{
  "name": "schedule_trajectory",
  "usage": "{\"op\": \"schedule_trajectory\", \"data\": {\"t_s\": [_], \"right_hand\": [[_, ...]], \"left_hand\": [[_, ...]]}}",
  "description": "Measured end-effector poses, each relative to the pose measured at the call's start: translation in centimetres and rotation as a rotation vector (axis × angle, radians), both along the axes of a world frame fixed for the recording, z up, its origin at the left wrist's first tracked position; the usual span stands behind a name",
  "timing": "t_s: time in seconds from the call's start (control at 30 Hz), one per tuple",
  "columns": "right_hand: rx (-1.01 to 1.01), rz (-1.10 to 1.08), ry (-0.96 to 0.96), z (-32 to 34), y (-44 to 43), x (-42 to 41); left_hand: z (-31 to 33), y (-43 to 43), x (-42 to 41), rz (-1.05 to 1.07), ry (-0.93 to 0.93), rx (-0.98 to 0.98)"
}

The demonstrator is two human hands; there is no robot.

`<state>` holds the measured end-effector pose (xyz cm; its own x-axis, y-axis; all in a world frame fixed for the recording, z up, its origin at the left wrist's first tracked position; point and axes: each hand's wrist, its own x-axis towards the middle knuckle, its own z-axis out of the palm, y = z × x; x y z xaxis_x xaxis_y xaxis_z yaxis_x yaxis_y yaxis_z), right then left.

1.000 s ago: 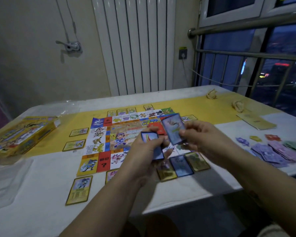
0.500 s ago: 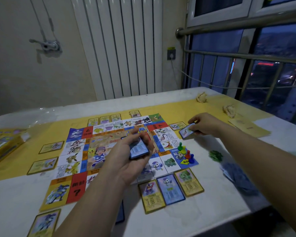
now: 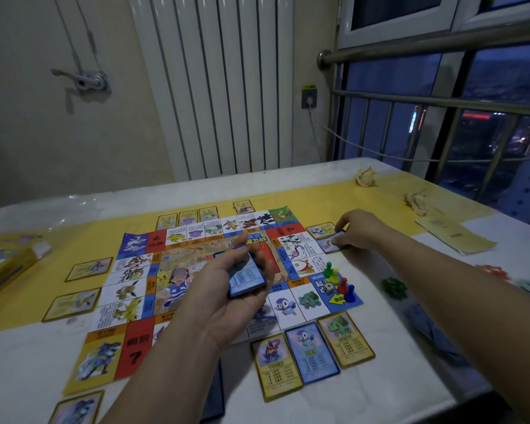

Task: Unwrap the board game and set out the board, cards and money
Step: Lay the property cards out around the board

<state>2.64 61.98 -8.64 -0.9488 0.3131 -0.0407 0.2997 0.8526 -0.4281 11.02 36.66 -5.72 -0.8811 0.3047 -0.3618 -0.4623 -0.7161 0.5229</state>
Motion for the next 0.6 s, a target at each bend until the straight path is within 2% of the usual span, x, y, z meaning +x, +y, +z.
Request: {"op": "schedule_trajectory", "data": {"t_s": [0.17,0.33,0.4,0.47,0.6], "right_hand": [[0.085,-0.006,-0.017,-0.1,-0.1,-0.2],[0.282,-0.022,0.061,-0.2,-0.1,0.6],[0.226,-0.015,0.141,0.0,-0.2,1.1],[0.085,0.03,0.252,0.9,-1.0,2.0],[-0.18,0.278,0.372,4.3,-5.1,5.9]], "left_hand": [[-0.1,-0.1,-0.1,-0.02,-0.001,0.02],[0.2,-0.6,0.4,-0.079,0.03,0.058],[0.1,-0.7,0.7,-0.117,0.051,0.032],[-0.2,-0.8,1.0,-0.146,0.091,-0.024],[-0.9,-1.4,1.6,-0.252,0.248,-0.115]]}}
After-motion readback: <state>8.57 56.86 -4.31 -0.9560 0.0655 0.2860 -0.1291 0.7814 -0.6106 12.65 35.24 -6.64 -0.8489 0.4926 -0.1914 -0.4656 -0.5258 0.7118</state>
